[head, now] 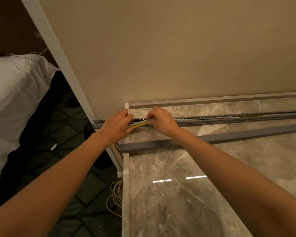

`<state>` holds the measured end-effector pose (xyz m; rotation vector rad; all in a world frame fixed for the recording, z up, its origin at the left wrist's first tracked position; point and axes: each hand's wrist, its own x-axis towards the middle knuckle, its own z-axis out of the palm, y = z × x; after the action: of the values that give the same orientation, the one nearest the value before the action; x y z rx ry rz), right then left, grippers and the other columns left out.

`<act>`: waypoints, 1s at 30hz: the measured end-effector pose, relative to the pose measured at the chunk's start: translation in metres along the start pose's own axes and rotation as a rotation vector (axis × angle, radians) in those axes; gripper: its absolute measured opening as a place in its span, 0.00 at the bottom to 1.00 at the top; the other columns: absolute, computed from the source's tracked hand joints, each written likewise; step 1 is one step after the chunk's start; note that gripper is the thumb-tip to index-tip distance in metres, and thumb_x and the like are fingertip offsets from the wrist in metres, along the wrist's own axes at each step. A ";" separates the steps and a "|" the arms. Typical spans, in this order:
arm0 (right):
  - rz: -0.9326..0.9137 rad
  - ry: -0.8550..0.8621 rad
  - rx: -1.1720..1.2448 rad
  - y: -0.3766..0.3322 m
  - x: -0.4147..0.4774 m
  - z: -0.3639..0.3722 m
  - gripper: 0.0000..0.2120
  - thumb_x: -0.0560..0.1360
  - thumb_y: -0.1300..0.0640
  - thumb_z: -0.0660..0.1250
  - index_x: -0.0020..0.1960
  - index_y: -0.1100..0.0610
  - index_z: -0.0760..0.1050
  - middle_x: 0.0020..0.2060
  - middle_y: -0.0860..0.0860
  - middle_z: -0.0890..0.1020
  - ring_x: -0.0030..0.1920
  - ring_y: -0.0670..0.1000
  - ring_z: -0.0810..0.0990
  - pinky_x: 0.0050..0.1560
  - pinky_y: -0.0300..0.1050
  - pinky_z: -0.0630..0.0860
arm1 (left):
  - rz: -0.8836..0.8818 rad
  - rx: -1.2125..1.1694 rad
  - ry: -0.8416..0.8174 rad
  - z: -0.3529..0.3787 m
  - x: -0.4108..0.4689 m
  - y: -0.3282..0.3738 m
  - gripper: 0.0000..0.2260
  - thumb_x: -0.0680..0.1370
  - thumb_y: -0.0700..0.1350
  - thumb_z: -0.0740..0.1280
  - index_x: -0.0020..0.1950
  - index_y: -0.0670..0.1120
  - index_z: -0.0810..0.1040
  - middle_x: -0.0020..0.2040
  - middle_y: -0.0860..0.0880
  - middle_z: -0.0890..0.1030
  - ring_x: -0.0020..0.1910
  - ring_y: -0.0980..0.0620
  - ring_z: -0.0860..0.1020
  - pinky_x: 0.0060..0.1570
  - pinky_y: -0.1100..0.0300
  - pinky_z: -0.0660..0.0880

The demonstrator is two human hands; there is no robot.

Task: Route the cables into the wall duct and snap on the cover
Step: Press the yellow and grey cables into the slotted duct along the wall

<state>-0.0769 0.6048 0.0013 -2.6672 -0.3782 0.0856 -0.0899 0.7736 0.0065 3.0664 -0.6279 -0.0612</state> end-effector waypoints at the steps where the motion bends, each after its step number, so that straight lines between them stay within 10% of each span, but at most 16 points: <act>1: 0.015 -0.010 0.009 0.000 0.000 0.000 0.09 0.75 0.64 0.65 0.54 0.62 0.79 0.55 0.58 0.79 0.55 0.58 0.77 0.50 0.47 0.72 | 0.023 0.013 -0.024 0.000 0.002 -0.001 0.14 0.78 0.47 0.64 0.60 0.41 0.73 0.58 0.41 0.76 0.53 0.43 0.76 0.52 0.50 0.76; 24: 0.054 0.081 -0.035 0.021 -0.013 0.000 0.12 0.77 0.64 0.63 0.57 0.60 0.81 0.54 0.57 0.83 0.58 0.58 0.78 0.55 0.48 0.71 | -0.046 0.062 -0.089 -0.012 0.030 0.024 0.08 0.75 0.34 0.63 0.50 0.39 0.81 0.52 0.38 0.81 0.51 0.39 0.78 0.44 0.53 0.73; 30: -0.025 0.069 -0.312 0.000 -0.013 -0.001 0.12 0.75 0.66 0.60 0.56 0.64 0.78 0.54 0.60 0.79 0.57 0.60 0.75 0.54 0.52 0.72 | -0.135 -0.330 0.142 0.000 0.007 -0.001 0.10 0.77 0.44 0.66 0.55 0.40 0.80 0.53 0.41 0.79 0.49 0.46 0.75 0.48 0.54 0.72</act>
<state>-0.0895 0.6011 0.0024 -2.9618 -0.4338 -0.0799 -0.0834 0.7720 0.0066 2.7581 -0.3604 0.0466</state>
